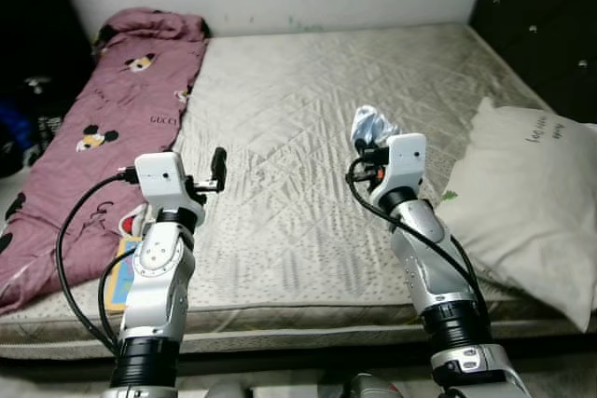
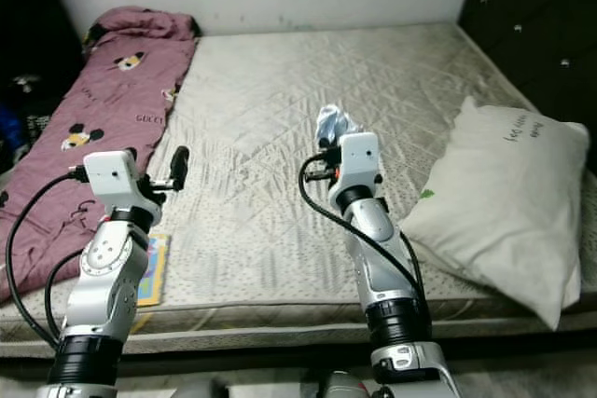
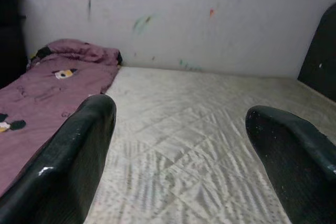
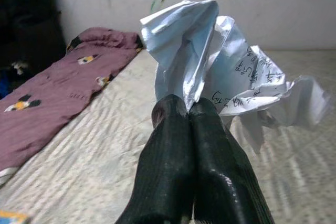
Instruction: Clean up the room
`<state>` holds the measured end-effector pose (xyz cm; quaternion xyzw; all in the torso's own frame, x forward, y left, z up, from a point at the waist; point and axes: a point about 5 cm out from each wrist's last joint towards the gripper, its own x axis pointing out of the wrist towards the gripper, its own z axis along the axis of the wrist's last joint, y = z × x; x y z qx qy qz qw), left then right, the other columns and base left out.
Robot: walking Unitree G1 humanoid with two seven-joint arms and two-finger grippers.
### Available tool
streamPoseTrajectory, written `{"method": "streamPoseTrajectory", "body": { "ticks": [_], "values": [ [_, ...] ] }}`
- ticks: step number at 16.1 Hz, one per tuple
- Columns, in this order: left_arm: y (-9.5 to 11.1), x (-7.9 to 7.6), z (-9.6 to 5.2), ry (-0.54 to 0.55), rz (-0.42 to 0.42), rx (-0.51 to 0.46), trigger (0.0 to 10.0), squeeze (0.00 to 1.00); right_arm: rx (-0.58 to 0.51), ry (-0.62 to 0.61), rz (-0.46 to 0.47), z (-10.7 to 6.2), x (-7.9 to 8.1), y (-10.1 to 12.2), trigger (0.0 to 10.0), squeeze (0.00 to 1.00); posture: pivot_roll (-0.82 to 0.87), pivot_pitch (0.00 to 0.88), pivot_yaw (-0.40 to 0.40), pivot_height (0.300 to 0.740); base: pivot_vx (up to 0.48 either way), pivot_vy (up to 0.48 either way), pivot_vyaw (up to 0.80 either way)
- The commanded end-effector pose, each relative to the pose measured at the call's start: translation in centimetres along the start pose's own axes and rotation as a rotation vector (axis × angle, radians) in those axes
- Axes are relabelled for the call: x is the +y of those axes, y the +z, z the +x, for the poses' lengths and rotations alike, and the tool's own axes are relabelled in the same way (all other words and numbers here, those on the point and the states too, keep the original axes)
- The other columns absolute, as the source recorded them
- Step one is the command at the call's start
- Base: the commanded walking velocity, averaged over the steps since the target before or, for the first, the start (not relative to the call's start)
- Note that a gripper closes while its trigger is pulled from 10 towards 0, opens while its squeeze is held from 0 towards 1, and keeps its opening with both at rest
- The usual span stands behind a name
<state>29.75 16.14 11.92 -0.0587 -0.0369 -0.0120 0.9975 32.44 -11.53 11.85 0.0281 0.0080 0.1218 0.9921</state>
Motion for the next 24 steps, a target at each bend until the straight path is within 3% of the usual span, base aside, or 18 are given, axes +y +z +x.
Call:
{"method": "streamPoseTrajectory", "body": {
  "ticks": [1,8,24],
  "values": [
    [0.09,1.01,-0.12,0.034,0.019,0.002,10.0,0.0,-0.003,0.023,0.034,0.28,0.91,0.31,10.0,0.0,-0.09,0.0,0.041,0.74,0.0,0.326,0.0],
    [0.16,0.97,0.05,0.04,0.017,0.003,10.0,0.0,-0.003,0.029,0.068,0.4,0.73,0.34,10.0,0.0,-0.09,0.0,0.035,0.74,0.0,0.046,-0.23],
    [0.08,0.48,0.09,0.025,-0.005,0.016,10.0,0.0,-0.005,0.045,0.068,0.26,0.98,0.06,10.0,0.0,-0.09,0.0,0.04,0.74,0.0,0.472,0.0]
  ]
}}
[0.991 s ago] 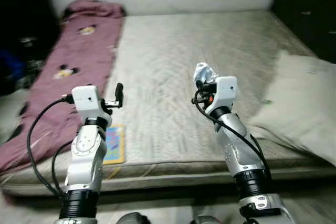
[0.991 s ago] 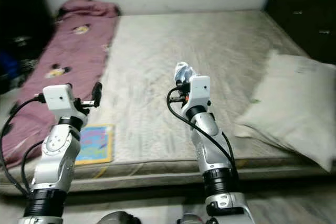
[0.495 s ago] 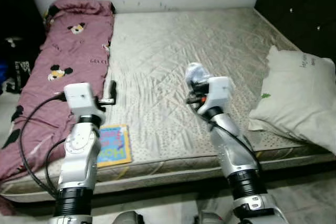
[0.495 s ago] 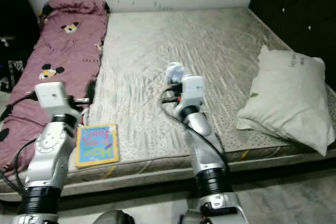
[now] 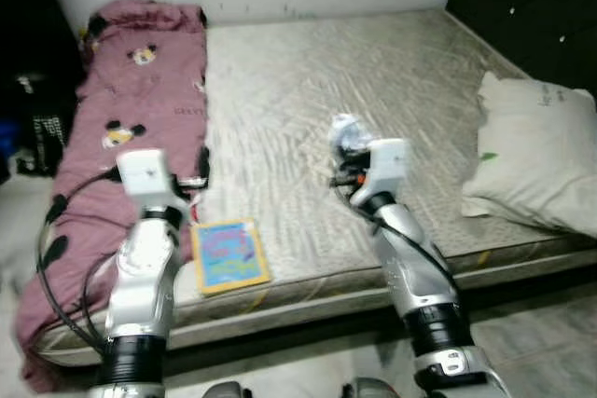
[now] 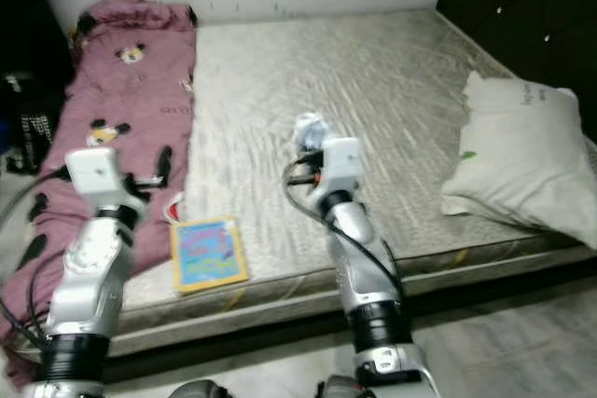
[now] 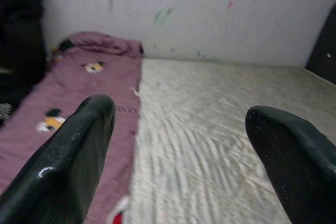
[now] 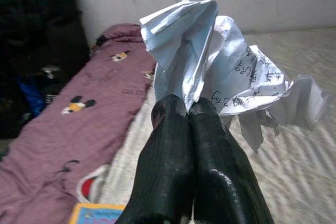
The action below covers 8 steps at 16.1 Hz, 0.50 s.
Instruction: Clean up the room
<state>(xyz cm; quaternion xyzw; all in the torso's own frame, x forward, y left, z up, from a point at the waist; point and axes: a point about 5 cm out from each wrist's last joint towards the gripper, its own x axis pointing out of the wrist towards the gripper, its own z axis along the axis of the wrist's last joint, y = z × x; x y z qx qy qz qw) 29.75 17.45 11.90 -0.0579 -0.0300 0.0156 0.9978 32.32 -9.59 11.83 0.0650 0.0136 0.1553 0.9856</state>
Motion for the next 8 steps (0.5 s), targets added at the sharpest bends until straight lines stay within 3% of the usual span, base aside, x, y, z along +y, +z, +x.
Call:
{"method": "streamPoseTrajectory", "body": {
  "ticks": [1,8],
  "values": [
    [-0.06,-0.85,0.06,-0.031,-0.008,0.006,10.0,0.0,-0.013,-0.023,-0.007,-0.16,-0.9,0.26,10.0,0.0,-0.09,0.0,0.04,0.74,0.0,0.48,0.0],
    [-0.26,-0.91,0.03,-0.031,-0.013,0.016,10.0,0.0,-0.016,-0.004,-0.007,-0.02,-0.43,0.1,10.0,0.0,-0.09,0.0,0.044,0.74,0.0,0.48,0.0]
  ]
}}
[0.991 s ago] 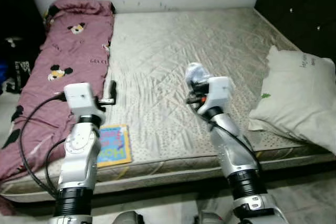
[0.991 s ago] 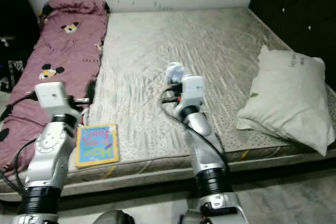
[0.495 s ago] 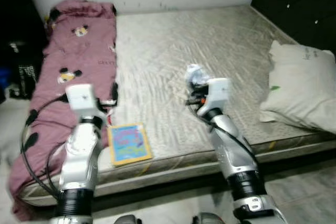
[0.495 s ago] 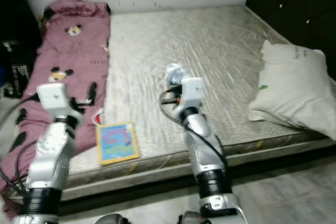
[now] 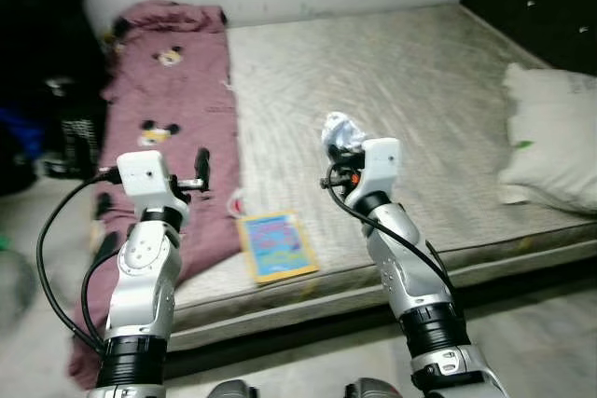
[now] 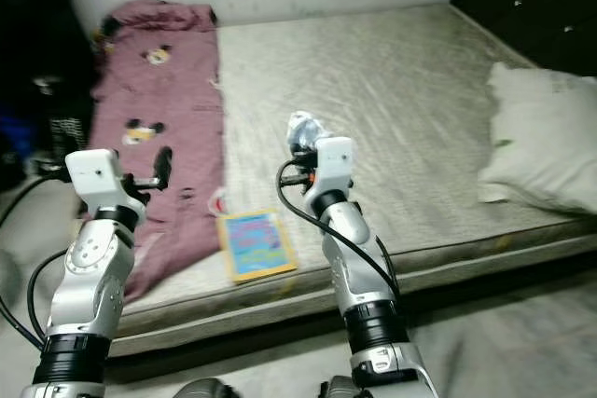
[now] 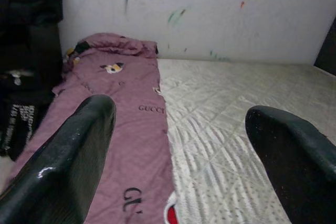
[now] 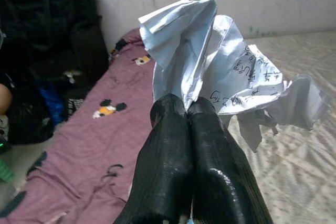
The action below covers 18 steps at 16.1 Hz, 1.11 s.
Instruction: Clean up the room
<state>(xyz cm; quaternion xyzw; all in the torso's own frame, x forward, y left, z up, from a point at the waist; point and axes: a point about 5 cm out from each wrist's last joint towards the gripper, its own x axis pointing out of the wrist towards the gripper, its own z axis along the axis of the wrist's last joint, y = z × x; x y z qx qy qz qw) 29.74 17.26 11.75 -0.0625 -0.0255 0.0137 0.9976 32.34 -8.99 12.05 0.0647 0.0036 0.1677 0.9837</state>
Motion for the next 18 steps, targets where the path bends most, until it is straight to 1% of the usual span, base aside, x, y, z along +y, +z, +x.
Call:
{"method": "streamPoseTrajectory", "body": {
  "ticks": [1,3,6,9,11,12,14,18],
  "values": [
    [-0.1,-0.8,0.1,-0.028,-0.003,0.008,10.0,0.0,0.003,-0.03,0.0,-0.2,-1.0,-0.1,10.0,0.0,-0.09,0.0,0.043,0.74,0.0,0.48,0.0],
    [-0.1,-0.8,0.1,-0.029,-0.003,0.008,10.0,0.0,-0.001,-0.028,0.004,-0.2,-0.9,0.0,10.0,0.0,-0.09,0.0,0.041,0.74,0.0,0.48,0.0],
    [0.1,-0.9,0.3,-0.031,0.004,0.001,10.0,0.0,-0.009,-0.009,-0.018,0.1,-0.5,0.2,10.0,0.0,-0.09,0.0,0.04,0.74,0.0,0.48,0.0],
    [0.0,-1.0,0.4,-0.03,0.002,0.01,10.0,0.0,-0.015,0.003,-0.006,0.5,-0.1,0.3,10.0,0.0,-0.09,0.0,0.042,0.74,0.0,0.48,0.0],
    [0.1,-1.0,0.4,-0.03,0.009,-0.002,10.0,0.0,-0.018,0.008,-0.008,0.6,0.0,0.4,10.0,0.0,-0.09,0.0,0.043,0.74,0.0,0.48,0.0],
    [0.4,-1.1,0.5,-0.031,0.02,-0.023,10.0,0.0,-0.027,0.026,-0.021,0.8,0.5,0.6,10.0,0.0,-0.09,0.0,0.043,0.74,0.0,0.0,0.0],
    [0.4,-1.1,0.5,-0.029,0.02,-0.024,10.0,0.0,-0.027,0.028,-0.022,0.8,0.6,0.5,10.0,0.0,-0.09,0.0,0.043,0.74,0.0,0.0,0.0],
    [0.5,-1.1,0.5,-0.029,0.029,-0.035,10.0,0.0,-0.025,0.032,-0.032,0.8,0.6,0.5,10.0,0.0,-0.09,0.0,0.04,0.74,0.0,0.0,0.78]
  ]
}}
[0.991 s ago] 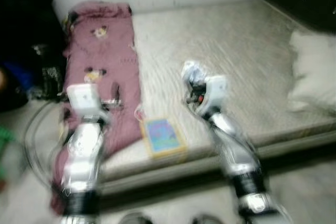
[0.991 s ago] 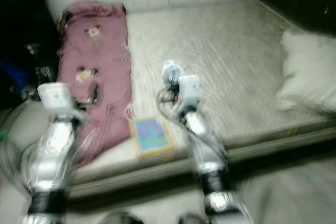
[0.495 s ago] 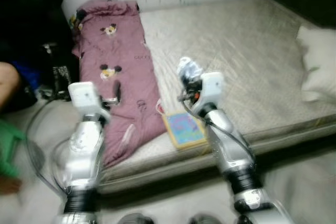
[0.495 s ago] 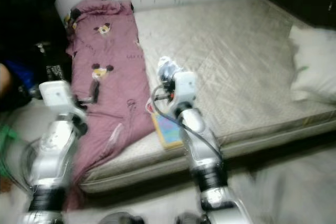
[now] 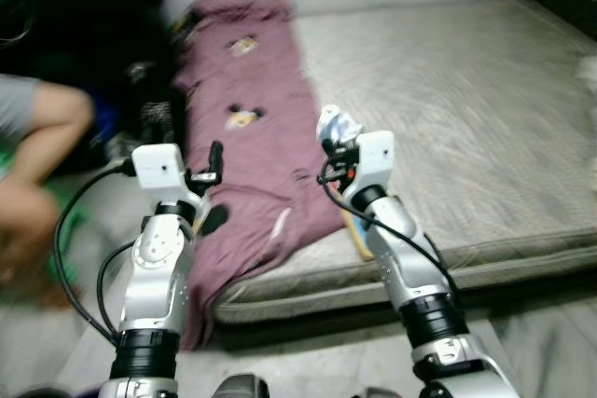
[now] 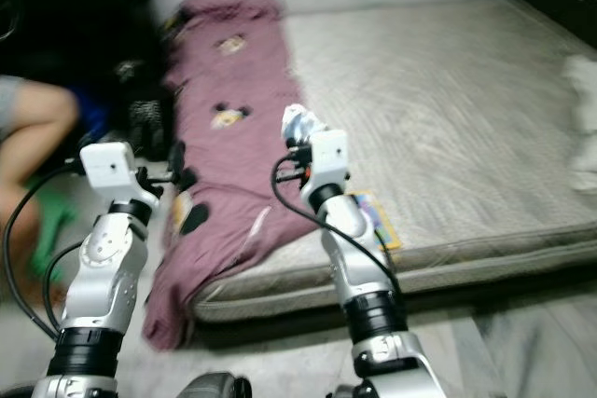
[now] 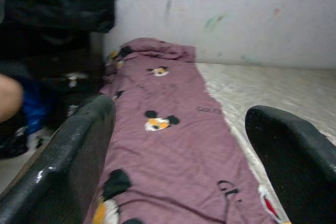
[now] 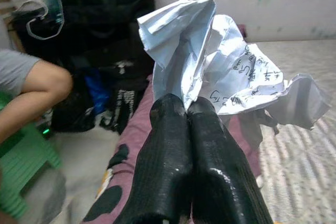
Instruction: Clean up the room
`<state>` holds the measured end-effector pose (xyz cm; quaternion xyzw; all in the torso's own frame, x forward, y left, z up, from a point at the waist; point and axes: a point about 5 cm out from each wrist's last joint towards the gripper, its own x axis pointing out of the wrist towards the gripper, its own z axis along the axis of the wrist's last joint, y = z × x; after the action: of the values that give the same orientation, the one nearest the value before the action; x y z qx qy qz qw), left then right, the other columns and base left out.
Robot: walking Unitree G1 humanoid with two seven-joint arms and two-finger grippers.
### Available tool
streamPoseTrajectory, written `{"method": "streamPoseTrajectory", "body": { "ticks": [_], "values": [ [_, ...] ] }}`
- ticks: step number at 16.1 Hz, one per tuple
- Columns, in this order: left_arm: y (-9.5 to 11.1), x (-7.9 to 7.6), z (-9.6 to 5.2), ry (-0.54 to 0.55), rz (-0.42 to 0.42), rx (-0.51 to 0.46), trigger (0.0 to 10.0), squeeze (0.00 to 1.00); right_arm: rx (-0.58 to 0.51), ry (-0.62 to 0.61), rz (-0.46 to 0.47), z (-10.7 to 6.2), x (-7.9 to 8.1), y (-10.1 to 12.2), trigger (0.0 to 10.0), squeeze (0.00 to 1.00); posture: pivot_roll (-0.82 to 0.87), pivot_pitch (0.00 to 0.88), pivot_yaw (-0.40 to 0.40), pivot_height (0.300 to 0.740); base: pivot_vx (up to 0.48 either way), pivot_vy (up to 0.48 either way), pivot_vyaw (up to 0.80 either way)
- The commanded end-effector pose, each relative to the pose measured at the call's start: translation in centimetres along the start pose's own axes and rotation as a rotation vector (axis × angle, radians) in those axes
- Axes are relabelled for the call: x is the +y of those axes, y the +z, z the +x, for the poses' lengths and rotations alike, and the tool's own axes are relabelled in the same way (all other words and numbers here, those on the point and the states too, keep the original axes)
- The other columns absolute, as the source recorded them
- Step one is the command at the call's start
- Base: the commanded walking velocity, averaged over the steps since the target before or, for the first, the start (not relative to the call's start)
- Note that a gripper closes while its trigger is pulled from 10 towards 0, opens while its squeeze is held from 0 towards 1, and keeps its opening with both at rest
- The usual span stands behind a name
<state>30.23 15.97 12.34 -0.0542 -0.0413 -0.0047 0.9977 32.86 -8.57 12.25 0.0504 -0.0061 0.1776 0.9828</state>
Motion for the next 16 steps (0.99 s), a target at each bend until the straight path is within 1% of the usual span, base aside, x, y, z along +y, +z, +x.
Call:
{"method": "streamPoseTrajectory", "body": {
  "ticks": [1,7,16],
  "values": [
    [0.16,0.21,0.05,0.01,0.018,-0.007,10.0,0.0,-0.013,0.012,-0.002,0.25,0.29,0.32,10.0,0.0,-0.09,0.0,0.04,0.74,0.0,0.0,0.8],
    [0.06,0.25,0.09,0.024,0.042,-0.002,10.0,0.0,-0.01,0.013,-0.009,0.29,0.3,0.27,10.0,0.0,-0.09,0.0,0.041,0.74,0.0,0.0,0.8],
    [-0.11,0.14,0.13,0.029,0.048,0.0,10.0,0.0,-0.008,0.012,-0.011,0.27,0.21,0.2,10.0,0.0,-0.09,0.0,0.035,0.74,0.0,0.0,0.8]
  ]
}}
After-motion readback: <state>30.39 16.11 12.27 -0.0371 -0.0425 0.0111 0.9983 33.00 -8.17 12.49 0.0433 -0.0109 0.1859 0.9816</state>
